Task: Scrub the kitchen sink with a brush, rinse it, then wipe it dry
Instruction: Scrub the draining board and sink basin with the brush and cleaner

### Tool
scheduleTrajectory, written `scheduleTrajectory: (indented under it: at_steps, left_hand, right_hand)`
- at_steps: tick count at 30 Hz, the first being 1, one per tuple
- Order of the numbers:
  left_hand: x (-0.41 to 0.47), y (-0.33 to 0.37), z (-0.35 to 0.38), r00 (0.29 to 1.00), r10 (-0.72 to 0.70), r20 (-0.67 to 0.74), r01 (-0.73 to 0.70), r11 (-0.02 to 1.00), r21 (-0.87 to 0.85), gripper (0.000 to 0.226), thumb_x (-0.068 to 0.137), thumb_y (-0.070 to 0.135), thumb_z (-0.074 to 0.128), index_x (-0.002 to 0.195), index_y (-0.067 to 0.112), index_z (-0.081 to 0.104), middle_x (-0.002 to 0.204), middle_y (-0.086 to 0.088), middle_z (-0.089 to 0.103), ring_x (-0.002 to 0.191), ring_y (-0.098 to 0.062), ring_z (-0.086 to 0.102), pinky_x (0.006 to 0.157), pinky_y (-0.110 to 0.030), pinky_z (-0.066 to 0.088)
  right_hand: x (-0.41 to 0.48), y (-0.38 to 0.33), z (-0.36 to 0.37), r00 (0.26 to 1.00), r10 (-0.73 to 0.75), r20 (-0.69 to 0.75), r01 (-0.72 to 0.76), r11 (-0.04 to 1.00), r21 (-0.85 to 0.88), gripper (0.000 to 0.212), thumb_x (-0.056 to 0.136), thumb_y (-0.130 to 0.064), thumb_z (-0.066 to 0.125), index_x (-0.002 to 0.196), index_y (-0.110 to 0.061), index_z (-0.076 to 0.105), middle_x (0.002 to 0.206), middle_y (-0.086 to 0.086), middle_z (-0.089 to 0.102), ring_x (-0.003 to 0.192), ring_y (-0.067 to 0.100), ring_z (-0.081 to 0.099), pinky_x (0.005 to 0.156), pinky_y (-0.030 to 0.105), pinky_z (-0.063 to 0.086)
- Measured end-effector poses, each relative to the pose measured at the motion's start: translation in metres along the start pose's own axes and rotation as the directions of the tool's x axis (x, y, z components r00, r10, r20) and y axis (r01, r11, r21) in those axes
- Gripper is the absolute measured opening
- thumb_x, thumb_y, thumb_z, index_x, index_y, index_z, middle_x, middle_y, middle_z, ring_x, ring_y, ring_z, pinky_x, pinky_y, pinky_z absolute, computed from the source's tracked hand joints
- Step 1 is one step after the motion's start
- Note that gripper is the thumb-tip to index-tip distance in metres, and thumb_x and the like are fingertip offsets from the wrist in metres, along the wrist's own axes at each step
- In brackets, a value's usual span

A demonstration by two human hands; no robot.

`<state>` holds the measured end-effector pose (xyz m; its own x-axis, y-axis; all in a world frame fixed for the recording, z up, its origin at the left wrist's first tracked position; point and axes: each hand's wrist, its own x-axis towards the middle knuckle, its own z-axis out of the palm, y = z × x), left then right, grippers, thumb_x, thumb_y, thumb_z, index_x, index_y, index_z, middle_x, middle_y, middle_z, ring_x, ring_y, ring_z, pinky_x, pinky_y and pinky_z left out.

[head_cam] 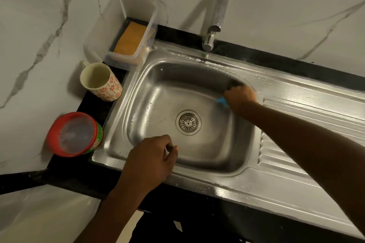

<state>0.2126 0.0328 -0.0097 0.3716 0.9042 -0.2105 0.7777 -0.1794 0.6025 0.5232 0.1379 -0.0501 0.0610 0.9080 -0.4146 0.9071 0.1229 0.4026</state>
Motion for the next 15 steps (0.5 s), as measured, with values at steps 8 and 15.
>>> scheduleTrajectory:
  at_steps: [8,15]
  left_hand:
    - [-0.04,-0.046,-0.038,0.993,-0.063,-0.102,0.053,0.994,-0.096,0.021,0.095,0.041,0.068,0.078,0.029,0.062,0.059,0.009,0.061,0.056,-0.009,0.062,0.055,-0.038,0.056]
    - [-0.064,-0.074,-0.059,0.978,-0.145,-0.148,0.132,0.987,-0.096,0.028,0.094,0.045,0.064,0.075,0.026,0.059,0.058,0.01,0.057,0.057,-0.007,0.06,0.059,-0.037,0.055]
  right_hand:
    - [-0.035,-0.027,-0.07,0.98,-0.171,-0.106,0.191,0.623,0.758,0.041,0.098,-0.048,0.066,0.135,-0.031,0.067,0.119,-0.007,0.073,0.092,0.0,0.064,0.087,0.024,0.048]
    - [-0.077,-0.144,-0.157,0.891,-0.261,-0.371,0.438,0.285,0.852,0.031,0.1,-0.046,0.066,0.126,-0.031,0.074,0.084,-0.017,0.072,0.071,0.002,0.067,0.069,0.024,0.055]
